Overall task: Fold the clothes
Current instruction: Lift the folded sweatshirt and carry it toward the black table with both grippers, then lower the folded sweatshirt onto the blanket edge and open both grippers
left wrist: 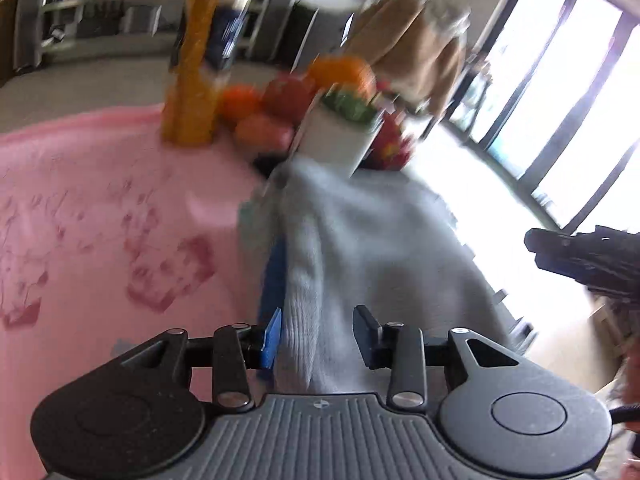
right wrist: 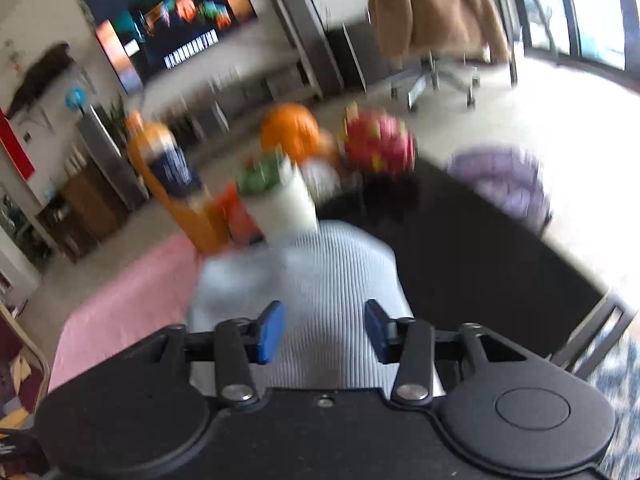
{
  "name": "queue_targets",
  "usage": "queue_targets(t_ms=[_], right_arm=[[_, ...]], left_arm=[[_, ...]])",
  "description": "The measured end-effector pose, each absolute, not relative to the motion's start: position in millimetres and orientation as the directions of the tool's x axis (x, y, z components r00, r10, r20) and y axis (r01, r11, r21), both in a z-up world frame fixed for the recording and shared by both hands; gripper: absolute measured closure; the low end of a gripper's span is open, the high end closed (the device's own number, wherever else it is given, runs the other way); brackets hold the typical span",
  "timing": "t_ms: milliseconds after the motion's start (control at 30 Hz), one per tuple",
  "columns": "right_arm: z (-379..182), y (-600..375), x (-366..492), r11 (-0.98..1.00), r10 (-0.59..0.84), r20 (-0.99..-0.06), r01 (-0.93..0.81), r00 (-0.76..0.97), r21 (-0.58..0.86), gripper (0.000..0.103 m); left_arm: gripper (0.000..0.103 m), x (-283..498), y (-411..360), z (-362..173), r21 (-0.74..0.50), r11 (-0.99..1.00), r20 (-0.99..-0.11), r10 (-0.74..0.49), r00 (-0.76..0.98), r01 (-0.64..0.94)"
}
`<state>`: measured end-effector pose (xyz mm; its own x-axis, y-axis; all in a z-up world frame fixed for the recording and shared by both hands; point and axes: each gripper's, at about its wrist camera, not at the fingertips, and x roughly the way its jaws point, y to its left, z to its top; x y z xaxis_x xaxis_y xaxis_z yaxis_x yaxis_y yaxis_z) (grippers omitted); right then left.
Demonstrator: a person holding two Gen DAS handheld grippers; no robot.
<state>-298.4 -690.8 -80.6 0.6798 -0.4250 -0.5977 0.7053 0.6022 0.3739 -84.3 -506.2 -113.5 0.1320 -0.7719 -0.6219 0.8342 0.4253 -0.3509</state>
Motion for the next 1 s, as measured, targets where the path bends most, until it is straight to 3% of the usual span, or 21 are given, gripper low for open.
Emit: queue_targets(t_ms=[33, 133, 267, 433, 600, 800, 900, 1000], right_arm=[[-74.2, -692.7, -300.0, 0.605, -0.44, -0.575, 0.701, 0.69, 0.378, 0.057], [-73.1, -707.9, -288.0, 0.586, -0.451, -0.555, 0.701, 0.699, 0.406, 0.073], [-102.9, -735.2, -254.0, 0.533, -0.451, -0.581, 0.727, 0.678, 0.434, 0.074], [-137.2, -752.8, -215.1, 0.523, -0.491, -0.623, 0.778, 0.609, 0.348, 0.074], [-161.6, -759.0, -181.8, 0.548, -0.444, -0.696, 0.785, 0.565, 0.288, 0.073], [-160.3, -747.5, -179.5, 0.584, -0.473, -0.683, 0.778, 0.557, 0.231, 0.073], [-133.1, -739.1, -202.3, 0.583, -0.452, -0.648, 0.753, 0.613, 0.305, 0.069], [-88.6, -721.2, -230.2, 0.605, -0.416, -0.598, 0.699, 0.685, 0.38, 0.054]], left_arm=[[0.066, -83.8, -511.6, -105.1, -0.348, 0.426, -0.605, -0.783, 0.148, 0.835], [0.066, -82.0, -548.7, -92.6, -0.284, 0.479, -0.608, -0.76, 0.23, 0.831], [0.067, -69.6, -601.6, -116.1, -0.186, 0.605, -0.667, -0.657, 0.353, 0.774], [0.054, -56.9, -616.1, -154.4, -0.155, 0.713, -0.695, -0.571, 0.437, 0.684], [0.045, -42.8, -603.8, -177.4, -0.151, 0.732, -0.691, -0.558, 0.459, 0.664], [0.041, -36.7, -597.1, -167.9, -0.154, 0.704, -0.718, -0.562, 0.41, 0.694], [0.045, -41.3, -582.2, -140.8, -0.183, 0.67, -0.722, -0.589, 0.365, 0.719], [0.042, -50.5, -561.9, -111.1, -0.191, 0.637, -0.738, -0.595, 0.319, 0.747]])
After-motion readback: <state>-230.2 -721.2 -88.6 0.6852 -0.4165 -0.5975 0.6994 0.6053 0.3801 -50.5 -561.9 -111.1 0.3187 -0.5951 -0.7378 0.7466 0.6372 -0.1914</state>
